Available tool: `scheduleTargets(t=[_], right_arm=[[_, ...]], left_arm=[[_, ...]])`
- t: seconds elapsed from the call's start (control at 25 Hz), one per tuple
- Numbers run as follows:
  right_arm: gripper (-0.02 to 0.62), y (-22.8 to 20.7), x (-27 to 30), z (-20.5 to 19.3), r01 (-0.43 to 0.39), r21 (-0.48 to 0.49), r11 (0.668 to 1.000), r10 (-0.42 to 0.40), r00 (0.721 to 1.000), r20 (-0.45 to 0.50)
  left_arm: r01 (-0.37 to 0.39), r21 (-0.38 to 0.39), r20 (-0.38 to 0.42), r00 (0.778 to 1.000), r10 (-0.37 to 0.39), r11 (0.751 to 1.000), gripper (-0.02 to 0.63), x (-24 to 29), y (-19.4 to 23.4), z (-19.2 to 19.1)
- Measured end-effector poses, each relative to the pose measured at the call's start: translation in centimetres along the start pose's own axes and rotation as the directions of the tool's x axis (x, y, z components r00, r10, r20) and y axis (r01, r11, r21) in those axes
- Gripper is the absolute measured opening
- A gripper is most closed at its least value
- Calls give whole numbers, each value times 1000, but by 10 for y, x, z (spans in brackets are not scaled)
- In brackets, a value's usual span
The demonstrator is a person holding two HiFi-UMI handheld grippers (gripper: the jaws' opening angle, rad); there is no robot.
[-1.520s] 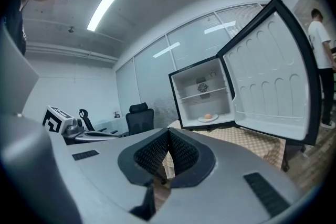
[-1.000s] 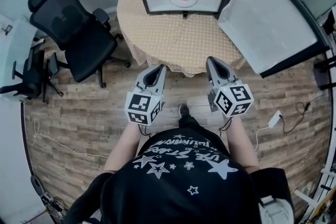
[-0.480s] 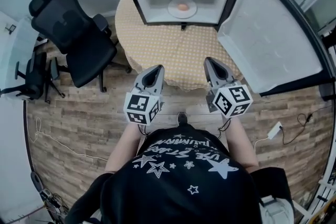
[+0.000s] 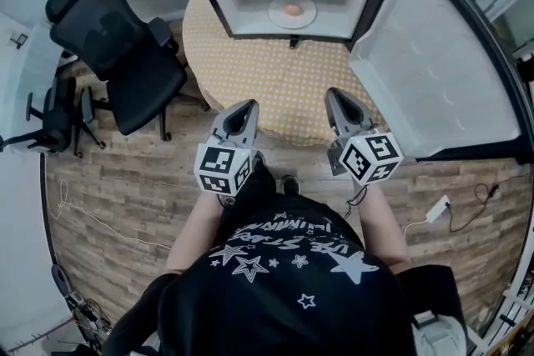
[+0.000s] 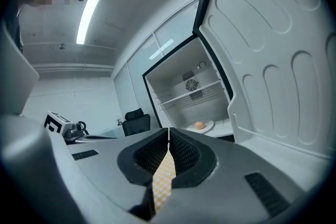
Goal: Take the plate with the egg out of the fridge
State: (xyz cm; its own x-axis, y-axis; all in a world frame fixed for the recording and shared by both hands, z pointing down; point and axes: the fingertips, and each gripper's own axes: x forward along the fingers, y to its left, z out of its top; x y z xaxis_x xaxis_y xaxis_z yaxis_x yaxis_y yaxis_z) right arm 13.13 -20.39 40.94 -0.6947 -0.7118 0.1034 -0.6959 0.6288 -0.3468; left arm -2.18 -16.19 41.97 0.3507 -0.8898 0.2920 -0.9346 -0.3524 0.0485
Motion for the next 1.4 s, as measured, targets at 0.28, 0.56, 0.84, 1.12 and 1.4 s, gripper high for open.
scheduleTargets(t=[0.28,0.56,0.84,1.12,1.4], right_arm=[[29,-17,23,-3,95,-34,995,-96,995,-34],[32,-30,76,-8,123,24,992,-121,990,-78],[111,-41,135,-21,140,152,979,-123,986,-117],[194,-67,179,-24,164,527,834,-173,984,-32],[222,-104,220,-45,158,742,652,-244,970,8]], left_arm=[[79,8,-11,997,-79,997,9,38,15,4],[161,34,-6,987,-161,986,9,92,46,21],[187,21,-25,982,-186,982,9,123,92,23],[199,11,-33,979,-199,980,9,147,133,27],[240,9,-61,969,-239,971,9,178,160,16]])
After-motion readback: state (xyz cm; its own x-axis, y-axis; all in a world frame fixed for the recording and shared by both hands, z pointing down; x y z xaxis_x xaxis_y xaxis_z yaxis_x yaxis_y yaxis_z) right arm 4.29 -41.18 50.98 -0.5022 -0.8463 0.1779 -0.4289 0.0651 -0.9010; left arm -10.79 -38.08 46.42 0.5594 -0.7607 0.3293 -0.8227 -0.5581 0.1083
